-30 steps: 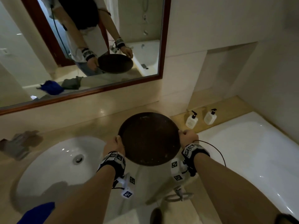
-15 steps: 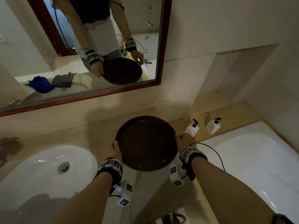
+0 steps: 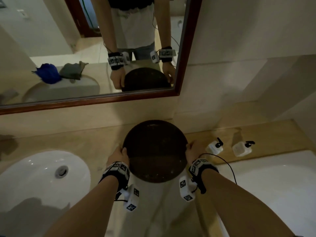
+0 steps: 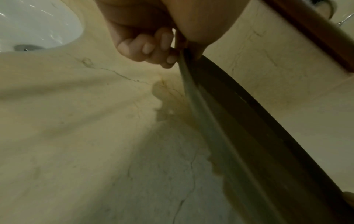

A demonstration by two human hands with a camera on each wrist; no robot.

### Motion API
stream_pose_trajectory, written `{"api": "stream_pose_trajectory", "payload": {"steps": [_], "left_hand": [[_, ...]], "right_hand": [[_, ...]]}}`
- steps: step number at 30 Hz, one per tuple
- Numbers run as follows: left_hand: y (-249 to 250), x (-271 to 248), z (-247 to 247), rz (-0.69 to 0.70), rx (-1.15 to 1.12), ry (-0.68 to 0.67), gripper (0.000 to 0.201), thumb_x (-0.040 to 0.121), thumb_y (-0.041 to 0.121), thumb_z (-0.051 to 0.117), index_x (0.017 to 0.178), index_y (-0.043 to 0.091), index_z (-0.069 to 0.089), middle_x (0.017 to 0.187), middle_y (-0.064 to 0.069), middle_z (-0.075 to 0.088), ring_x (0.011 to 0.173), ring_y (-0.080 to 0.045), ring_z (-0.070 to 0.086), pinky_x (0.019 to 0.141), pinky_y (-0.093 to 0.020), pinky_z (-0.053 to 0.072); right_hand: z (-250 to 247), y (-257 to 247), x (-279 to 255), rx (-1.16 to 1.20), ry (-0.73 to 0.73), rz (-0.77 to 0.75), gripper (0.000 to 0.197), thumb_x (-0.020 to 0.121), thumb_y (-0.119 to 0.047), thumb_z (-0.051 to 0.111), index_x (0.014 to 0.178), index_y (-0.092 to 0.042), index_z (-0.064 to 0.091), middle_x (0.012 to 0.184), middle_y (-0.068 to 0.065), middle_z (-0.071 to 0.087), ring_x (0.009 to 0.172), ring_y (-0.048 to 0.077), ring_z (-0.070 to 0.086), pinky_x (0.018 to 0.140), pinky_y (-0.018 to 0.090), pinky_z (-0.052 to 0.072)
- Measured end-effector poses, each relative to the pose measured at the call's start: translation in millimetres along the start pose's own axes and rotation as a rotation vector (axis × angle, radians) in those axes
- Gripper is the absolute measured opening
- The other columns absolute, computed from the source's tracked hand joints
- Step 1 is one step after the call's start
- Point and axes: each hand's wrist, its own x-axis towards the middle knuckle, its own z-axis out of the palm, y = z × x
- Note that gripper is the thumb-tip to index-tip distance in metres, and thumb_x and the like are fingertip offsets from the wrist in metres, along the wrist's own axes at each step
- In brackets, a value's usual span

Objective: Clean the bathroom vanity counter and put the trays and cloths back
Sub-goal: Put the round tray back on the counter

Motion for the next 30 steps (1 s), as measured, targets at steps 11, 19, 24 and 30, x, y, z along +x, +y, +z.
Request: {"api": "stream_pose_trajectory", "payload": {"steps": [11,19,24,30], "left_hand": [[11.1,30.0,17.3,-0.127,0.024,0.019,0.034,0.099,0.037,0.035,0.114,0.011,0.05,0.111,-0.022,0.061,0.1,-0.04,0.059,0.081,-0.039,0.045],[11.8,30.6,20.5,-0.157,0.016,0.025,0.034,0.1,0.039,0.032,0.113,0.012,0.048,0.114,-0.024,0.06,0.102,-0.042,0.058,0.076,-0.038,0.041],[13.4,33.2,25.3,-0.211,0.036,0.019,0.038,0.101,0.04,0.031,0.117,0.011,0.048,0.116,-0.025,0.058,0.101,-0.043,0.057,0.077,-0.041,0.042],[12.0,34.3,28.6,-0.314,-0.032,0.012,0.032,0.1,0.037,0.033,0.113,0.008,0.038,0.115,-0.026,0.056,0.098,-0.042,0.057,0.078,-0.046,0.045]], "right_hand": [[16.1,2.4,50.7,-0.093,-0.087,0.019,0.027,0.1,-0.028,0.042,0.107,-0.006,0.056,0.102,0.013,0.063,0.095,0.03,0.06,0.073,0.031,0.041],[37.1,9.1,62.2,-0.046,-0.055,0.016,0.032,0.097,-0.031,0.047,0.109,-0.004,0.059,0.107,0.016,0.064,0.101,0.034,0.059,0.09,0.041,0.046],[38.2,13.9,67.5,-0.004,-0.089,0.013,0.033,0.097,-0.032,0.048,0.106,-0.004,0.061,0.107,0.016,0.065,0.102,0.034,0.06,0.091,0.042,0.045],[43.2,20.0,71.0,0.05,-0.126,-0.011,0.038,0.097,-0.035,0.047,0.114,-0.003,0.06,0.115,0.017,0.064,0.107,0.035,0.059,0.093,0.04,0.045]]}}
